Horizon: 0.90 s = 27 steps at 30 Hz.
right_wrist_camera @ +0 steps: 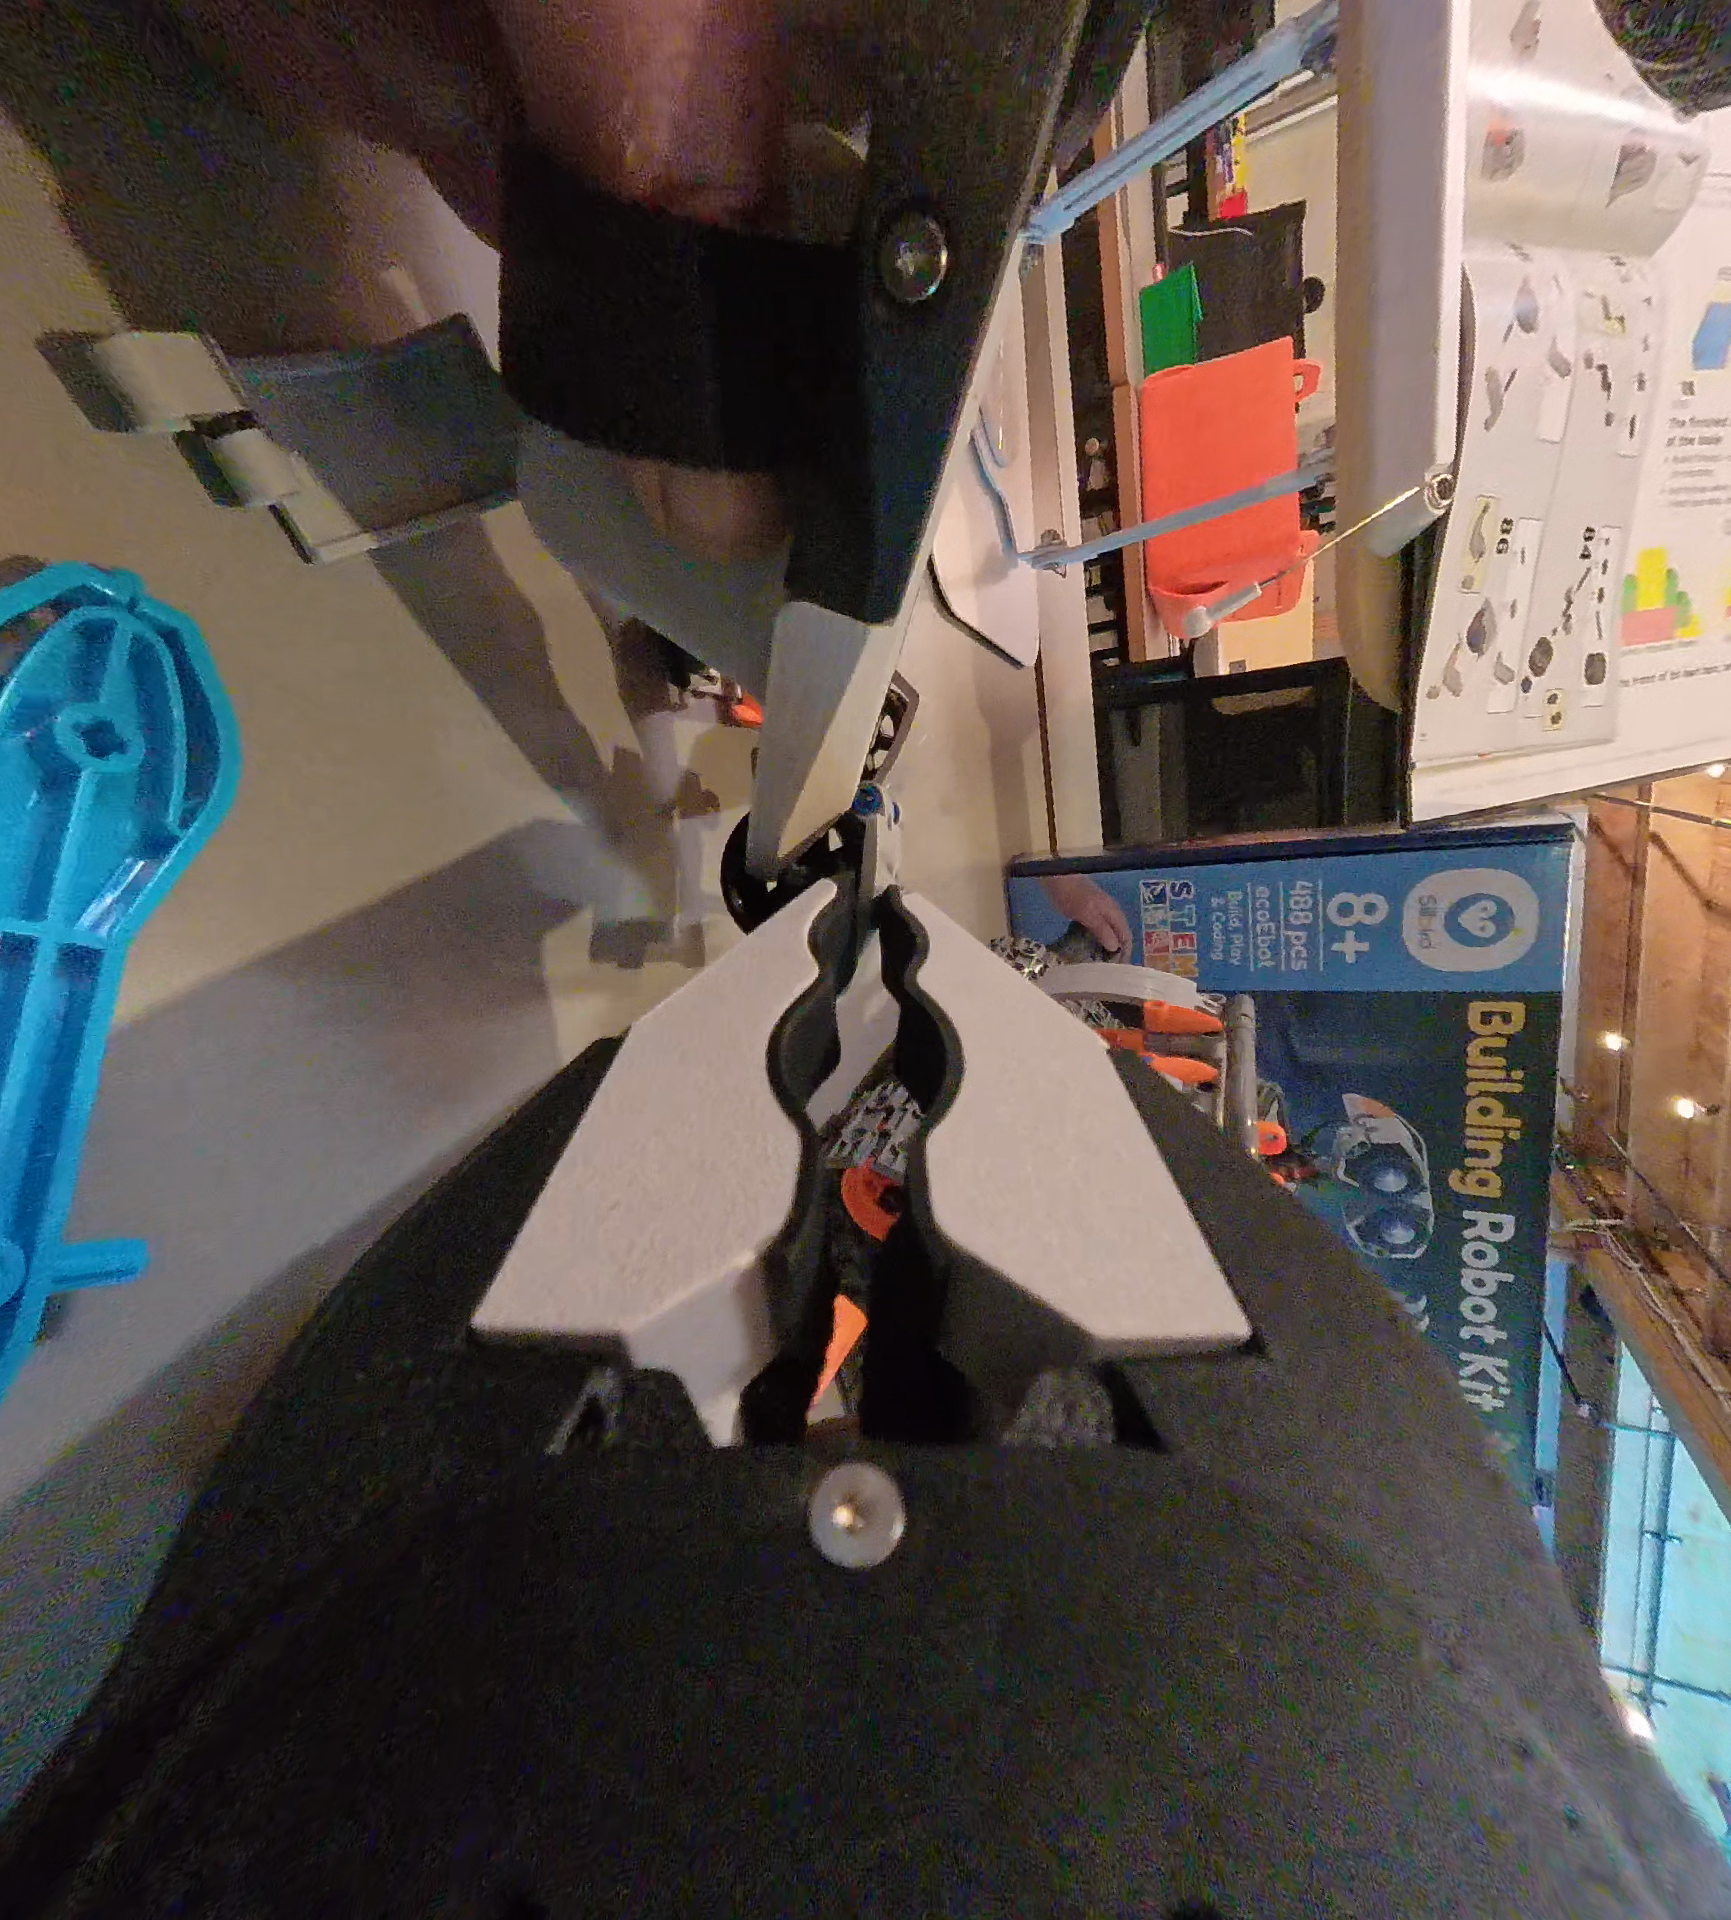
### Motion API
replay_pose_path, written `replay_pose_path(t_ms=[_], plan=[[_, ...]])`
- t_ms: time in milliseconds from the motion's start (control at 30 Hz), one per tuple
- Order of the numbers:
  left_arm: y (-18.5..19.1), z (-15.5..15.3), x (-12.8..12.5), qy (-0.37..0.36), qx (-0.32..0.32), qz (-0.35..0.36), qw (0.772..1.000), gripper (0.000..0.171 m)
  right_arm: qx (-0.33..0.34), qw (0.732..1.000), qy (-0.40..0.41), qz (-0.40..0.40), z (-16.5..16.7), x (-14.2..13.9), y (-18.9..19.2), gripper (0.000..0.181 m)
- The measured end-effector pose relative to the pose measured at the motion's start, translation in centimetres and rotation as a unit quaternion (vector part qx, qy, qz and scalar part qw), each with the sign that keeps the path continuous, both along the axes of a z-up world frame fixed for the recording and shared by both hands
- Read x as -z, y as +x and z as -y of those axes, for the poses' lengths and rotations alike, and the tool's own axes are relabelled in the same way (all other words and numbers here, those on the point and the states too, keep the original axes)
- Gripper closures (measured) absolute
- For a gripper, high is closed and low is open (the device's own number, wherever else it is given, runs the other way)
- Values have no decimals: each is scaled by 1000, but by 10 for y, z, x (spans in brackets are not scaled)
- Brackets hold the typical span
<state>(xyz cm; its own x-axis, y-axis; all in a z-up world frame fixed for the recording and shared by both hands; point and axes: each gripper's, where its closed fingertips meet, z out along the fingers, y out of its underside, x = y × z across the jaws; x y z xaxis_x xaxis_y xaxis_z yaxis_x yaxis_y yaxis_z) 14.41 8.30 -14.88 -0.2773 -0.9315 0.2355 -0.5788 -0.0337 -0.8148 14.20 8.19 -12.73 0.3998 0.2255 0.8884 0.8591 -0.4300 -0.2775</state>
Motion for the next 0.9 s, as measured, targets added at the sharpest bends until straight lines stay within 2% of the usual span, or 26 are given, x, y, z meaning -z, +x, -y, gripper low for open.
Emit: replay_pose_path(t_ms=[67,167,233,300,367,467,500,533,567,600,667,733,900], plan=[[1,0,2,22,-1,-1,1000,157,2,1000,-4,-18,0,1,0,181],[2,1,0,-3,-3,0,1000,157,-1,999,2,-34,1,-2,-1,181],[2,2,0,-4,-3,-3,1000,157,-8,994,5,-111,2,-4,1,181],[0,7,-14,-1,17,30,999,155,-24,980,24,-196,4,-16,2,181],[-8,12,-23,3,46,48,998,152,-54,955,21,-290,10,-21,-1,181],[-21,18,-54,11,103,113,988,148,-116,891,21,-439,18,-40,-4,180],[-25,21,-54,31,122,116,985,157,-138,869,12,-475,21,-43,-5,180],[-24,17,-56,57,112,129,984,150,-158,846,11,-509,25,-49,-5,181],[-27,19,-57,69,124,133,981,150,-178,824,6,-538,29,-54,-7,181],[-30,20,-59,58,134,131,981,149,-193,809,-2,-556,32,-55,-9,181],[-33,20,-71,32,140,158,977,146,-228,794,-17,-563,38,-58,-17,181],[-33,22,-72,45,142,165,975,142,-251,784,-27,-568,42,-60,-23,180],[-54,43,-89,-94,227,172,954,151,-305,755,-49,-579,54,-65,-35,180]])
